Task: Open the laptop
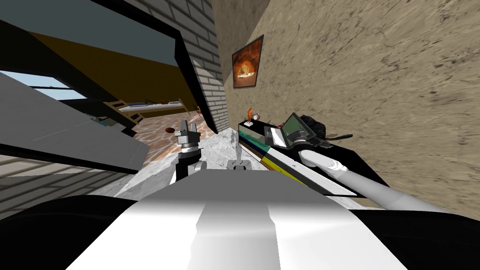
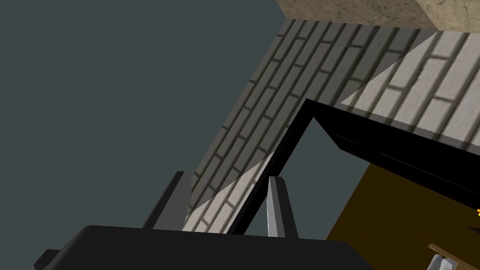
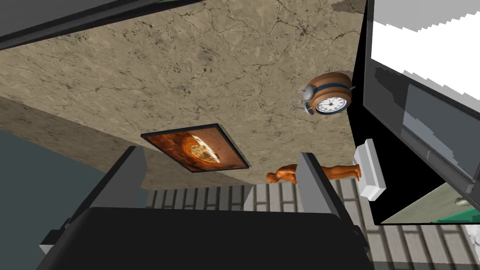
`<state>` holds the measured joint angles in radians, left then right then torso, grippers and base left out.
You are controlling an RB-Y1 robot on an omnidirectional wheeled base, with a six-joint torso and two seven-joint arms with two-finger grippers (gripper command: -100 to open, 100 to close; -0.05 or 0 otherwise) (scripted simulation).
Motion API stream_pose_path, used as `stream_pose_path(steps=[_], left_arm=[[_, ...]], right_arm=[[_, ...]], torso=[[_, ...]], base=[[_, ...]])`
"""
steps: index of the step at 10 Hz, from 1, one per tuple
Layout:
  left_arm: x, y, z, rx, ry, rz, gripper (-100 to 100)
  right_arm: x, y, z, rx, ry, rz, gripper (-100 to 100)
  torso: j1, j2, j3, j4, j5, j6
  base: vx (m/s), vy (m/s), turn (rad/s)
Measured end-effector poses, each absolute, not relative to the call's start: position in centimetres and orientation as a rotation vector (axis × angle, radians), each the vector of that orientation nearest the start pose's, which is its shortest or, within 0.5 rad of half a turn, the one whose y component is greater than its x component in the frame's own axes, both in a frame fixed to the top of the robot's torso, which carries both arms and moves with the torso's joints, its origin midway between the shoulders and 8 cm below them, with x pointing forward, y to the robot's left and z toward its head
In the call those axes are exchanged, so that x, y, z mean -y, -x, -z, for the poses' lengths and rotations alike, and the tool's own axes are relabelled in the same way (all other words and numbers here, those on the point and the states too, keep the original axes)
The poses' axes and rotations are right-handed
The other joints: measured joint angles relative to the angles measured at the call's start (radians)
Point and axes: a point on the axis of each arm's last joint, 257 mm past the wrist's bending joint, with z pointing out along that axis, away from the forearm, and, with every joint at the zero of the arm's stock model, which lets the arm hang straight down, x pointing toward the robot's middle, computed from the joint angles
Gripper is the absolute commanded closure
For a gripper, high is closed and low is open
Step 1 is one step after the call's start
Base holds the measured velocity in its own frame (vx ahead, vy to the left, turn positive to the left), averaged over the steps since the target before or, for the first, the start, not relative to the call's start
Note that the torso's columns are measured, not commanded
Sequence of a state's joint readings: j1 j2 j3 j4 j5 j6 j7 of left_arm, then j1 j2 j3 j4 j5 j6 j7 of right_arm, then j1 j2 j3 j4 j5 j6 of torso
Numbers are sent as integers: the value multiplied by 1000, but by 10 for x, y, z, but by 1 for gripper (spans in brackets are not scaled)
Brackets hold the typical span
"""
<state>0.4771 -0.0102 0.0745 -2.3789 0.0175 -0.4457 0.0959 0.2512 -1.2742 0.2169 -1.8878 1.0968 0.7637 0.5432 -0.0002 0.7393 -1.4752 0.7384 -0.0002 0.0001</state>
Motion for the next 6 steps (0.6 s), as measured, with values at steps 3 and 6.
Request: stream_pose_path(steps=[3,6], left_arm=[[-299,-328,-66,-519,644,1352,0],[-299,-328,-66,-519,644,1352,0]], right_arm=[[503,-468,58,-1348,627,1207,-100],[494,-471,56,-1344,545,1148,-100]], torso=[[2,-3,-2,-1,1,0],[-3,0,0,0,-1,1]], base=[[-128,-108,26],[-120,-114,9]])
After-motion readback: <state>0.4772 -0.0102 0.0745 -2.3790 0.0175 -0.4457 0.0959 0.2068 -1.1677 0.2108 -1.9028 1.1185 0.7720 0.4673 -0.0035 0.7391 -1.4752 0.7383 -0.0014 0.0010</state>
